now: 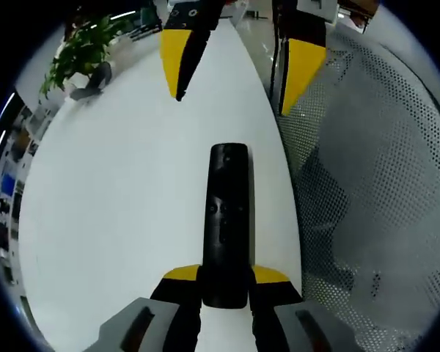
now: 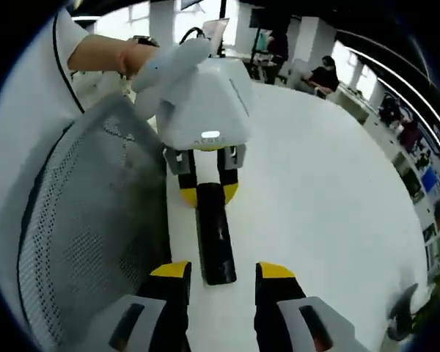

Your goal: Press the specified remote control buttons in sequence, fully releasing each button before pressing the next.

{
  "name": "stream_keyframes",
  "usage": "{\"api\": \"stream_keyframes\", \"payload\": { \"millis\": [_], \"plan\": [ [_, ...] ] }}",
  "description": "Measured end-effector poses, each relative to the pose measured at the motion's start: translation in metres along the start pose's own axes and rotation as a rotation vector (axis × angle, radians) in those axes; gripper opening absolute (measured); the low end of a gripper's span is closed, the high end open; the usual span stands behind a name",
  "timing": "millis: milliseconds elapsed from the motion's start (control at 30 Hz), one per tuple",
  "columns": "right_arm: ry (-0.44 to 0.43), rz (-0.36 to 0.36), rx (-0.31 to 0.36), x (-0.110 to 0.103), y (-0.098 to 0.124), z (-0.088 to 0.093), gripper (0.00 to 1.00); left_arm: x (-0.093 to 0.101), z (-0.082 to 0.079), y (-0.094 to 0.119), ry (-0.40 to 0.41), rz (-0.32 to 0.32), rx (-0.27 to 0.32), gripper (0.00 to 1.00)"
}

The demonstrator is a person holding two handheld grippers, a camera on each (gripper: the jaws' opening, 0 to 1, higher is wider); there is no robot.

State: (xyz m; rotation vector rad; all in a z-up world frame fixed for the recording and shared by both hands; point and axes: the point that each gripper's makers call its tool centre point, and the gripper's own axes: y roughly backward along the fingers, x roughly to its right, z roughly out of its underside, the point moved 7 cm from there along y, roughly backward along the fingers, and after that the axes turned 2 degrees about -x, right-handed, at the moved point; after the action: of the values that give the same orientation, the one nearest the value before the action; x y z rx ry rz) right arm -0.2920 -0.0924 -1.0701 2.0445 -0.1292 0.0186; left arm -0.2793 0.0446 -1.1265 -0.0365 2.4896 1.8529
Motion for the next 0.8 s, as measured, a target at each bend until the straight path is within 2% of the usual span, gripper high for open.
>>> {"api": "stream_keyframes", "payload": {
  "millis": [133, 333, 600, 800],
  "plan": [
    [0.041, -0.036, -0.044, 0.003, -0.009, 0.001, 0.25, -0.001, 0.003, 0.0, 0.045, 0.008, 0.027, 0.24],
    [0.055, -0.072, -0.071, 0.013, -0.015, 0.005, 0.15, -0.001, 0.006, 0.0, 0.048, 0.011, 0.065, 0.24],
    [0.033, -0.114, -0.084, 0.019, -0.024, 0.013, 0.02, -0.001, 0.003, 0.0, 0.063, 0.014, 0.038, 0.24],
    [0.028, -0.141, -0.104, 0.018, -0.034, 0.02, 0.0, -0.001, 0.001, 0.0, 0.073, 0.011, 0.011, 0.24]
  ]
}}
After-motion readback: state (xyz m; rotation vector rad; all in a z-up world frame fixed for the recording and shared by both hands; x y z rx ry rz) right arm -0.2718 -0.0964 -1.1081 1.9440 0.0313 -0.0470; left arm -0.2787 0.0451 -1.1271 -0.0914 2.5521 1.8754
